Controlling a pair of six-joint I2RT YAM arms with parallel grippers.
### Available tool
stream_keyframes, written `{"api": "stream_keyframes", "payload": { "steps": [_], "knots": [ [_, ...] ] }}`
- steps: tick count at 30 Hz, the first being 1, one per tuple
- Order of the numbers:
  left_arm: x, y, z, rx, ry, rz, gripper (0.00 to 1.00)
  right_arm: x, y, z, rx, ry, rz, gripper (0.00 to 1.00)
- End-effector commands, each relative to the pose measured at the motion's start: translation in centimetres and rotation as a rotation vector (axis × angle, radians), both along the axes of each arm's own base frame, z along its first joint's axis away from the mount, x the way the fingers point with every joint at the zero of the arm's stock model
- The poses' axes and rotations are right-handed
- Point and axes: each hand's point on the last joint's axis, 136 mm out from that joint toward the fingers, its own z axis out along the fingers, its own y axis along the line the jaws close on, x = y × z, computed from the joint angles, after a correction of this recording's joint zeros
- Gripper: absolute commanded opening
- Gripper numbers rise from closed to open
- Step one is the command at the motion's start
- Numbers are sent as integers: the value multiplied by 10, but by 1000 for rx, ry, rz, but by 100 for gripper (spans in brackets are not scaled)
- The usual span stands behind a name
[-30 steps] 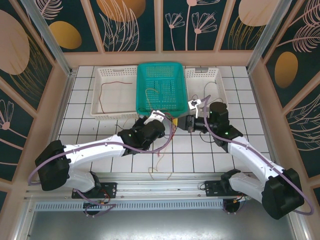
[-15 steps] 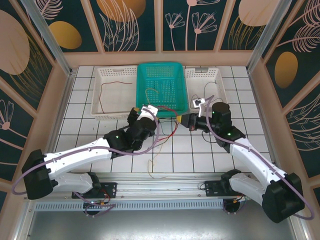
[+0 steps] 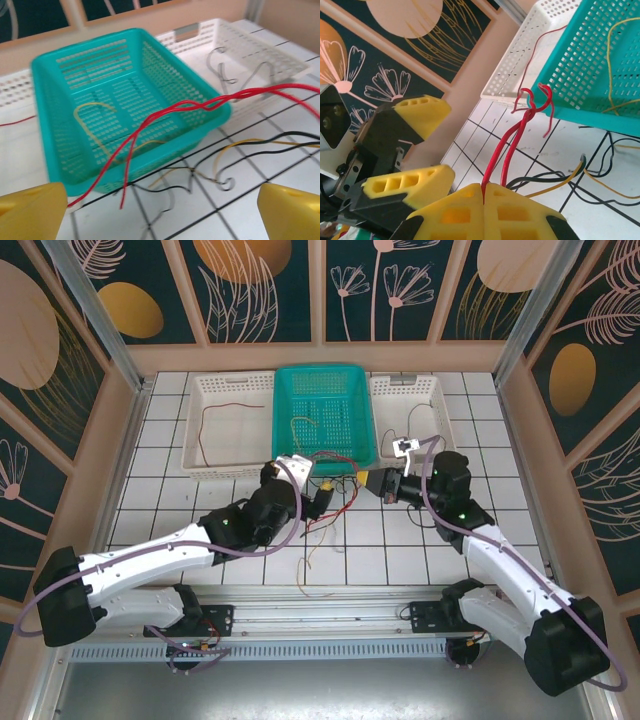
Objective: Untangle the cables
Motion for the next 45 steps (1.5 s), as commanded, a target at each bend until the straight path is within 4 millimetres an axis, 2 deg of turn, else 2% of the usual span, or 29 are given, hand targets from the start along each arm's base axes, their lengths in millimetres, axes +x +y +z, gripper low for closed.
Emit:
{"api": "stream_keyframes", "payload": {
  "steps": [1, 9, 13, 18, 23, 25, 32, 36, 37, 38, 41, 43, 45],
  "knots": [
    [-16, -26, 23, -200, 17, -133, 99, -12, 3, 25, 64, -95, 47, 0],
    [-41, -64, 21, -308, 95, -346, 98, -13, 9, 24, 71, -96, 56, 0],
    [-47, -76, 16, -319, 121, -402, 87, -10, 10, 26, 67, -102, 39, 0],
    [-51, -81, 3, -312, 155, -433, 57, -4, 7, 28, 59, -100, -2, 0],
    [-51, -72, -6, -304, 158, -401, 19, -2, 2, 29, 49, -102, -43, 0],
    [-51, -66, -9, -298, 157, -387, 0, -1, -1, 29, 40, -101, -60, 0],
    [-51, -51, -21, -287, 156, -345, 0, 3, -8, 24, 13, -98, -112, 0],
    [-53, -47, -20, -308, 153, -342, 0, 1, -11, 19, 15, -91, -126, 0],
    [-54, -48, -21, -310, 157, -348, 9, 1, -10, 18, 17, -86, -117, 0],
    [-56, -50, -21, -311, 162, -361, 22, 0, -8, 18, 21, -84, -107, 0],
    [-63, -58, -20, -329, 180, -418, 49, 0, -7, 18, 25, -83, -99, 0],
    [-68, -63, -20, -331, 196, -454, 60, 0, -7, 20, 28, -87, -100, 0],
    [-74, -68, -23, -329, 216, -493, 62, 0, -6, 22, 33, -89, -95, 0]
  ]
}}
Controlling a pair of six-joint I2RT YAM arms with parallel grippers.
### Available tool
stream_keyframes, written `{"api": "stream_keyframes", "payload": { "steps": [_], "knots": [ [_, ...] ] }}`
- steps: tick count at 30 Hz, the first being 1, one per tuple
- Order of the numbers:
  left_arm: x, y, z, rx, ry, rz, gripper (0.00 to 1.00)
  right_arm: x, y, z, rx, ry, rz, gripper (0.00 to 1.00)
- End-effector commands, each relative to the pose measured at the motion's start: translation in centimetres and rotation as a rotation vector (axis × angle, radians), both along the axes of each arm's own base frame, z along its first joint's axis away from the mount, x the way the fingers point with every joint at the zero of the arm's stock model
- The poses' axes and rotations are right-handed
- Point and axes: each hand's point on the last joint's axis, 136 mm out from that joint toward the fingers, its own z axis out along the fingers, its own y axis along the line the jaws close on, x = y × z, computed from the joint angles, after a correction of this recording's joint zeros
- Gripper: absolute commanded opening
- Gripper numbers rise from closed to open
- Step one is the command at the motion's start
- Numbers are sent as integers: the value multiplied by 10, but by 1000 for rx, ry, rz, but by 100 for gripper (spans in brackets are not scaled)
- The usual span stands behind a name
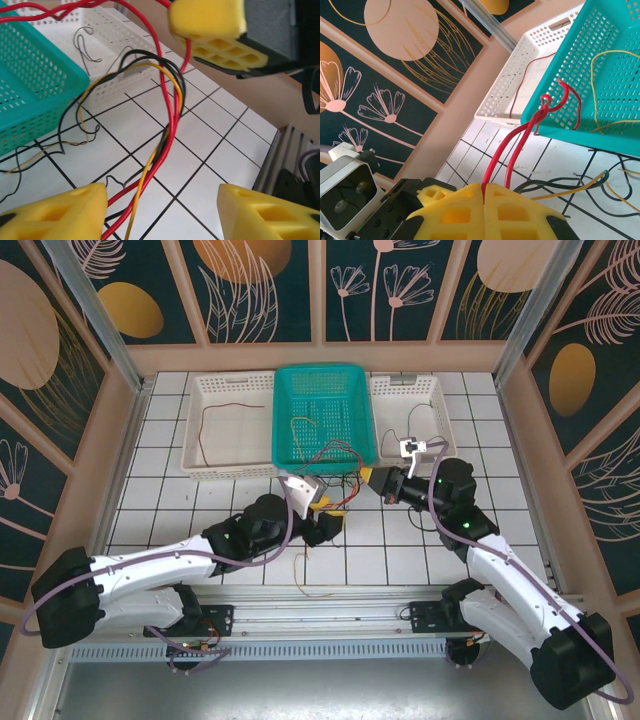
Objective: Untangle the cables
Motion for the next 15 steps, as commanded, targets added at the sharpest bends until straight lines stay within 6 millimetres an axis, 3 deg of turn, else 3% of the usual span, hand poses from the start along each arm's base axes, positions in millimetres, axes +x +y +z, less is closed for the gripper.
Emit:
{"api": "stream_keyframes", "payload": {
  "steps": [1, 4, 11, 15],
  "knots": [
    [-12, -12, 2, -29, 14, -84, 55, -1, 2, 10, 21, -40, 13, 0],
    [-14, -13, -5, -14, 27, -97, 32, -2, 2, 12, 25, -46, 15, 0],
    [-19, -17, -15, -5, 53, -130, 0, -2, 1, 11, 27, -42, 16, 0],
    [-20, -16, -16, -4, 54, -132, 0, -1, -2, 8, 12, -37, -7, 0]
  ]
}}
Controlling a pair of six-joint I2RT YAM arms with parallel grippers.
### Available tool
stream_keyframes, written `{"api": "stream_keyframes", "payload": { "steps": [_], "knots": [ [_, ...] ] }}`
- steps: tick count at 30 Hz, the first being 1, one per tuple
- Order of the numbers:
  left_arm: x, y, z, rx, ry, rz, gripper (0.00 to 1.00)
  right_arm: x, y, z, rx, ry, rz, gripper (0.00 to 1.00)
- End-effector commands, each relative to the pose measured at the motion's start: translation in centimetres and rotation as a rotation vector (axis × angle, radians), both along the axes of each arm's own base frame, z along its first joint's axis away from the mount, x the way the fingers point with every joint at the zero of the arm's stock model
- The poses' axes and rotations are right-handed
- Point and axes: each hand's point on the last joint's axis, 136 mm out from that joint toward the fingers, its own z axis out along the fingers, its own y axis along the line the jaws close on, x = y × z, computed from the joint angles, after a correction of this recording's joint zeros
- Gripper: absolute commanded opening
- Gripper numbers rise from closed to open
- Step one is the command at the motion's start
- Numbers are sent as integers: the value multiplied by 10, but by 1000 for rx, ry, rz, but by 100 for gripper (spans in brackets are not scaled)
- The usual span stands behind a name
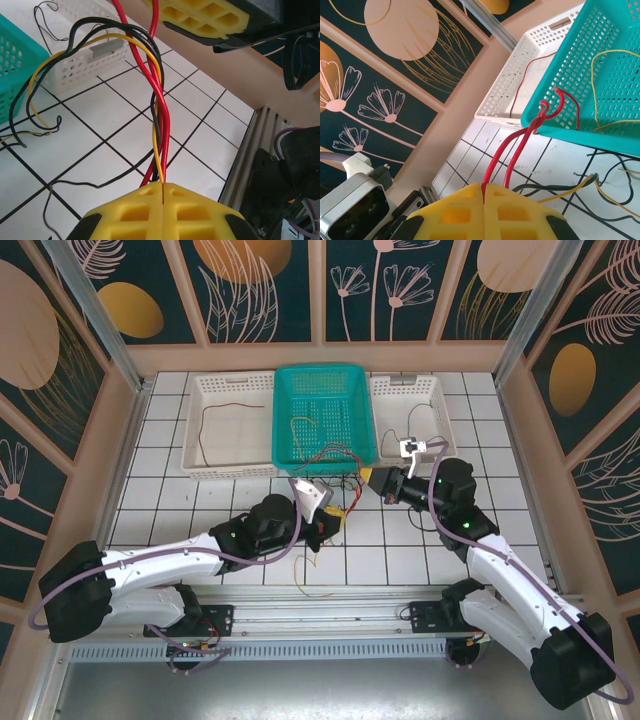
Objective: Untangle the cables
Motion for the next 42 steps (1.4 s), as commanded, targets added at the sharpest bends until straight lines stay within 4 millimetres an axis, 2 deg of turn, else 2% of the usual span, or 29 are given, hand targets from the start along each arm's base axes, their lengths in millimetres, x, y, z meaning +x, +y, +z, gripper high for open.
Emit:
{"api": "stream_keyframes", "payload": {
  "steps": [1, 13, 19, 22, 25, 28, 35, 38, 40, 42],
  "knots": [
    [-6, -1, -4, -4, 1, -24, 0, 0, -4, 6, 1, -35, -22, 0],
    [4, 37, -3, -24, -24, 133, 0, 12, -49, -29, -108, 44, -213, 0],
    [16, 58, -3, -4, -45, 240, 0, 20, -76, -44, -140, 107, -328, 0],
    [26, 75, -1, 26, -66, 324, 0, 23, -94, -50, -160, 155, -409, 0],
    [37, 97, -1, 48, -68, 415, 0, 23, -110, -45, -157, 163, -467, 0],
    [45, 115, -6, 61, -56, 489, 0, 20, -114, -36, -140, 146, -459, 0],
    [60, 145, -11, 76, -40, 659, 0, 5, -103, -14, -96, 89, -371, 0],
    [70, 174, 2, 70, -43, 809, 0, 3, -110, -6, -105, 71, -419, 0],
    [72, 193, 20, 36, -59, 898, 0, 2, -116, -6, -124, 79, -456, 0],
    [71, 208, 44, -11, -87, 956, 0, 3, -126, -15, -155, 117, -509, 0]
  ]
}}
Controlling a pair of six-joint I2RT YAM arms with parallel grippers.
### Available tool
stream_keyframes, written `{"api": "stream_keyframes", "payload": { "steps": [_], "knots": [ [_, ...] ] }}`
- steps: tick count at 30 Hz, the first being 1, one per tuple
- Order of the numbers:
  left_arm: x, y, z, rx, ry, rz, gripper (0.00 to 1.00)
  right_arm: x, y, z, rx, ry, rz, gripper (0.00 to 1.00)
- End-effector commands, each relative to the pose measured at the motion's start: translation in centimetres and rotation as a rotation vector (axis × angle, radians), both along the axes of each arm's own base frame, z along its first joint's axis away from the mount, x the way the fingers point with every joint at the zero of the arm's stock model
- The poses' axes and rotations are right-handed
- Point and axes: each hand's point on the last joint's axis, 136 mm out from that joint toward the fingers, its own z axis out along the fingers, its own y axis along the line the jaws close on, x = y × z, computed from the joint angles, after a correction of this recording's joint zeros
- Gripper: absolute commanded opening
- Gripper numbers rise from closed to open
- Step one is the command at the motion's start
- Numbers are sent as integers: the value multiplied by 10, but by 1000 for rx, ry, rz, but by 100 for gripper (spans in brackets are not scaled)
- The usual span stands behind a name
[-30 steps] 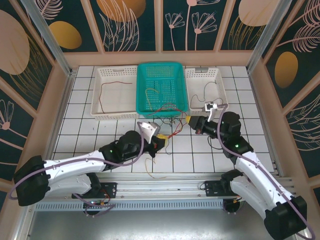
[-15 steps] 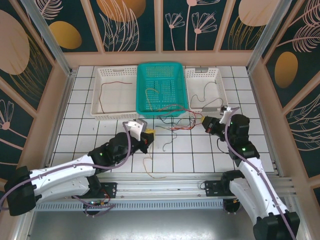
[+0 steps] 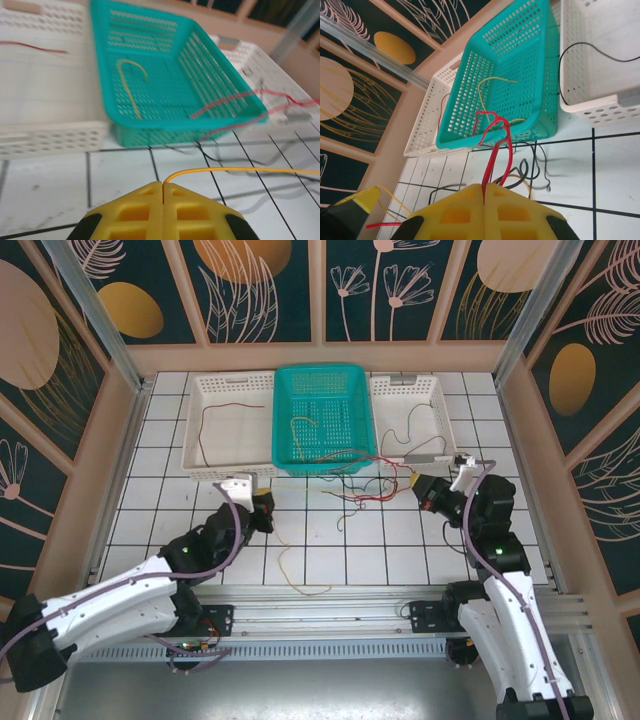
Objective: Untangle the cables
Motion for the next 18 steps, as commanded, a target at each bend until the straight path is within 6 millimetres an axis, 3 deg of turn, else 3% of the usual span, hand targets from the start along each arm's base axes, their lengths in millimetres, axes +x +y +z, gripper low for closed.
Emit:
{"api": "stream_keyframes", "payload": {
  "steps": [1, 6, 15, 17, 18],
  "knots": [
    [6, 42, 47, -53, -83, 201, 0, 3, -20, 0, -60, 17, -110, 0],
    [-1, 68, 109, -79, -193, 263, 0, 5, -40, -24, -107, 94, -219, 0],
    [-16, 112, 202, -74, -331, 372, 0, 6, -51, -43, -97, 149, -291, 0],
    [-20, 118, 215, -68, -354, 379, 0, 6, -48, -45, -86, 147, -277, 0],
    [-23, 124, 231, -85, -375, 389, 0, 5, -45, -45, -76, 141, -258, 0]
  ]
}}
